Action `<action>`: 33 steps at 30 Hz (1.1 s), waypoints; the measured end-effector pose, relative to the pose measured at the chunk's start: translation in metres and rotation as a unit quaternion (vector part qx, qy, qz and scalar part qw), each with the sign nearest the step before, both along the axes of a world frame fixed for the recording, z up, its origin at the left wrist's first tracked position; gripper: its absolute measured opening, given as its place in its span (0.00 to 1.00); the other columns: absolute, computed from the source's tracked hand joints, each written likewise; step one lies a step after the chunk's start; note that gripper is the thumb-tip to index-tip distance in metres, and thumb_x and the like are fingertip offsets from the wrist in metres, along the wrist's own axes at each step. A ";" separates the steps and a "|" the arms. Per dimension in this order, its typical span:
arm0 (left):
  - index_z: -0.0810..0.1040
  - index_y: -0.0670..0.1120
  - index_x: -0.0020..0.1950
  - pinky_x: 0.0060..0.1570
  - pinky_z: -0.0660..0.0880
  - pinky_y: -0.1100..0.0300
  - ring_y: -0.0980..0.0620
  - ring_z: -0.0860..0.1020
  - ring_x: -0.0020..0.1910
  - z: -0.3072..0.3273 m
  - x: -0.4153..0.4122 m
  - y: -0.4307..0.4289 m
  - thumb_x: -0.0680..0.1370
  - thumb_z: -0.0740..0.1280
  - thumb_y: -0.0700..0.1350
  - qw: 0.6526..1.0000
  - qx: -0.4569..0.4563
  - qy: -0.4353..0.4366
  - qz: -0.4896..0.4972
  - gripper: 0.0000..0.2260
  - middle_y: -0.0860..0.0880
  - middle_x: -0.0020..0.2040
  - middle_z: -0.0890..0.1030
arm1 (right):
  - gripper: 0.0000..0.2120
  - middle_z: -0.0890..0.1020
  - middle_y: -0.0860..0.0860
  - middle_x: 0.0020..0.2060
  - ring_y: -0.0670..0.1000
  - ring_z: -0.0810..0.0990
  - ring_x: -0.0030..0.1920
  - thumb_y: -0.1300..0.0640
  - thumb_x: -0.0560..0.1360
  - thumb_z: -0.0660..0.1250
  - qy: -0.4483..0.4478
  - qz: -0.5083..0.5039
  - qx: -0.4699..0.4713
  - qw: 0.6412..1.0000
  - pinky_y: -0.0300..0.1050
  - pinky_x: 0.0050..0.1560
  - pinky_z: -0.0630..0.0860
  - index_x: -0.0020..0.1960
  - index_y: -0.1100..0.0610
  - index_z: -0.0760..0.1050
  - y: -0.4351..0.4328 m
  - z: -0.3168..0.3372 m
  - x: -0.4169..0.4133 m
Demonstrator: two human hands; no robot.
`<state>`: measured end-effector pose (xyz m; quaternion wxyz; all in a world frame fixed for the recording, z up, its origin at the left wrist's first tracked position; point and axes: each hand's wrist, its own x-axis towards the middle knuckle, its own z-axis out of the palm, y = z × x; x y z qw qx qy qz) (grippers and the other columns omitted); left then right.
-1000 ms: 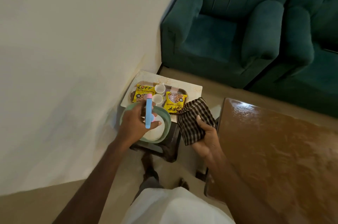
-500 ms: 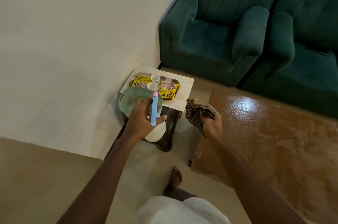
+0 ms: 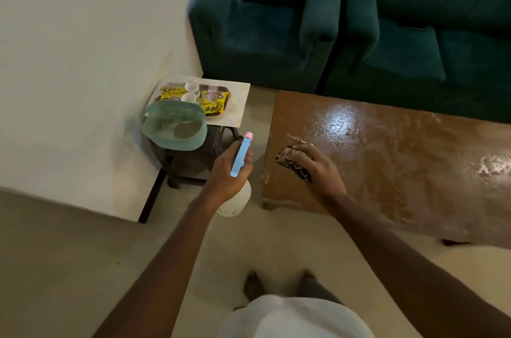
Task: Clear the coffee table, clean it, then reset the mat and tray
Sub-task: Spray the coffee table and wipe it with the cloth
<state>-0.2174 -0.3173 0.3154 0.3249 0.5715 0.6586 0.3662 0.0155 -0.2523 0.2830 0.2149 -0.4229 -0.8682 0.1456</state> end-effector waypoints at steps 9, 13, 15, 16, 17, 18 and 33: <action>0.76 0.50 0.60 0.43 0.77 0.59 0.52 0.79 0.43 -0.019 0.149 -0.016 0.78 0.66 0.40 0.995 -0.060 0.002 -0.081 0.12 0.51 0.44 0.79 | 0.20 0.80 0.58 0.58 0.61 0.78 0.56 0.70 0.67 0.76 0.024 -0.104 0.001 0.994 0.49 0.49 0.76 0.57 0.59 0.80 -0.058 -0.013 0.158; 0.76 0.53 0.53 0.45 0.79 0.56 0.50 0.79 0.45 -0.018 0.246 -0.024 0.79 0.66 0.41 0.990 -0.102 -0.037 -0.090 0.07 0.48 0.47 0.80 | 0.22 0.80 0.59 0.57 0.62 0.79 0.56 0.73 0.66 0.74 0.039 -0.164 -0.027 0.985 0.49 0.52 0.76 0.57 0.60 0.81 -0.084 -0.020 0.256; 0.77 0.47 0.53 0.46 0.80 0.52 0.46 0.79 0.44 -0.015 0.289 -0.026 0.79 0.66 0.41 0.987 -0.132 -0.044 -0.080 0.04 0.44 0.48 0.80 | 0.23 0.80 0.60 0.57 0.63 0.79 0.56 0.73 0.65 0.73 0.039 -0.188 -0.042 0.981 0.49 0.52 0.75 0.57 0.59 0.81 -0.094 -0.024 0.303; 0.77 0.44 0.53 0.44 0.79 0.52 0.46 0.78 0.42 -0.013 0.311 -0.025 0.79 0.66 0.41 0.985 -0.144 -0.046 -0.081 0.04 0.42 0.47 0.80 | 0.23 0.80 0.60 0.56 0.63 0.79 0.55 0.74 0.64 0.73 0.036 -0.198 -0.047 0.978 0.48 0.52 0.75 0.57 0.59 0.81 -0.098 -0.025 0.328; 0.77 0.40 0.53 0.42 0.78 0.52 0.47 0.77 0.40 -0.013 0.331 -0.023 0.79 0.66 0.41 0.983 -0.154 -0.048 -0.082 0.06 0.41 0.46 0.79 | 0.24 0.80 0.60 0.56 0.63 0.79 0.55 0.75 0.64 0.72 0.032 -0.206 -0.052 0.977 0.49 0.52 0.75 0.57 0.59 0.81 -0.101 -0.027 0.352; 0.76 0.39 0.54 0.41 0.78 0.51 0.47 0.76 0.39 -0.013 0.351 -0.022 0.78 0.66 0.41 0.982 -0.162 -0.046 -0.088 0.07 0.41 0.45 0.79 | 0.25 0.80 0.60 0.56 0.64 0.79 0.55 0.76 0.63 0.71 0.032 -0.215 -0.056 0.975 0.50 0.51 0.76 0.57 0.59 0.81 -0.105 -0.028 0.375; 0.78 0.33 0.48 0.34 0.70 0.56 0.48 0.72 0.32 -0.022 0.586 0.018 0.77 0.68 0.44 0.951 -0.189 0.037 -0.241 0.12 0.42 0.34 0.74 | 0.32 0.79 0.56 0.60 0.59 0.77 0.59 0.81 0.61 0.63 0.063 -0.385 -0.090 0.916 0.45 0.53 0.73 0.60 0.59 0.79 -0.120 -0.038 0.588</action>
